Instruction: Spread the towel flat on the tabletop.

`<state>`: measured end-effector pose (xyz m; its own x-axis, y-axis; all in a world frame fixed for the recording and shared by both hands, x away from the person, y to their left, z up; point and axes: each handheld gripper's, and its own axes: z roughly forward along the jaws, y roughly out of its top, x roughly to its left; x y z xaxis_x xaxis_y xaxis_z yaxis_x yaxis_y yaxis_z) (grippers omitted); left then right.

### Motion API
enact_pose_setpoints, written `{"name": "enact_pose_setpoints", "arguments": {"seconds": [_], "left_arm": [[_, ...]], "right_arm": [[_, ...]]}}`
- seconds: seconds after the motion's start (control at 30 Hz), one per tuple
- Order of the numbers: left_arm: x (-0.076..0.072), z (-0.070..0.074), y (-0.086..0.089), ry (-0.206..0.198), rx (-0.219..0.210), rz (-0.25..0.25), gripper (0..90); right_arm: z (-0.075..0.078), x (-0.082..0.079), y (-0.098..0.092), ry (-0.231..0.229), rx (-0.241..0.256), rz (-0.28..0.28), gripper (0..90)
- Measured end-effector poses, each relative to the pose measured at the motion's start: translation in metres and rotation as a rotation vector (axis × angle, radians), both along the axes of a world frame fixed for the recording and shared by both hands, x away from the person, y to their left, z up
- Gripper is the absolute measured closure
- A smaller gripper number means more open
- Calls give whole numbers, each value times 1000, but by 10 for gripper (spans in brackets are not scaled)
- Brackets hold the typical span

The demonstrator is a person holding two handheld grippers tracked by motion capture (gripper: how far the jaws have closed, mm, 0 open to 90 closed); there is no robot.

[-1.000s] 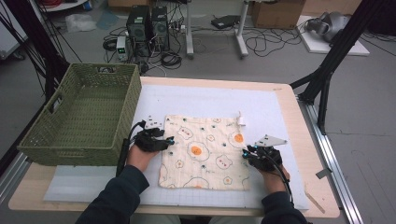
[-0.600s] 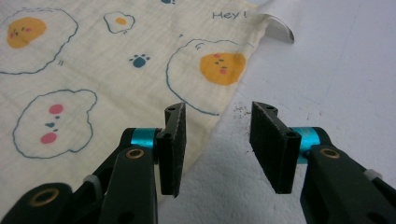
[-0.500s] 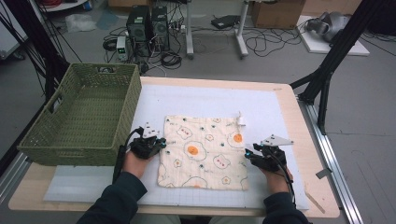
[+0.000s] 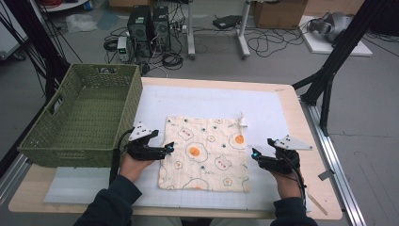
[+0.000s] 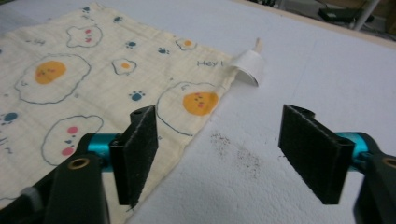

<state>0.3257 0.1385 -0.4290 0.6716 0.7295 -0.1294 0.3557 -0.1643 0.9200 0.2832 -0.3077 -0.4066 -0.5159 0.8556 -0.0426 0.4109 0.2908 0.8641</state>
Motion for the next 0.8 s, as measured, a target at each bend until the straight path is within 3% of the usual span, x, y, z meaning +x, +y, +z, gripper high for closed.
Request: {"name": "enact_pose_setpoints", "arguments": {"seconds": [0.17,0.33,0.8], "left_arm": [[-3,3,-1,-32,-16,-34,173],[-2,3,1,-33,-24,-34,177],[-3,3,3,-24,-23,-22,187]], "right_arm": [[2,-5,0,-23,11,29,116],[3,-8,-3,-36,30,66,114],[5,-7,-7,-32,43,52,113]]}}
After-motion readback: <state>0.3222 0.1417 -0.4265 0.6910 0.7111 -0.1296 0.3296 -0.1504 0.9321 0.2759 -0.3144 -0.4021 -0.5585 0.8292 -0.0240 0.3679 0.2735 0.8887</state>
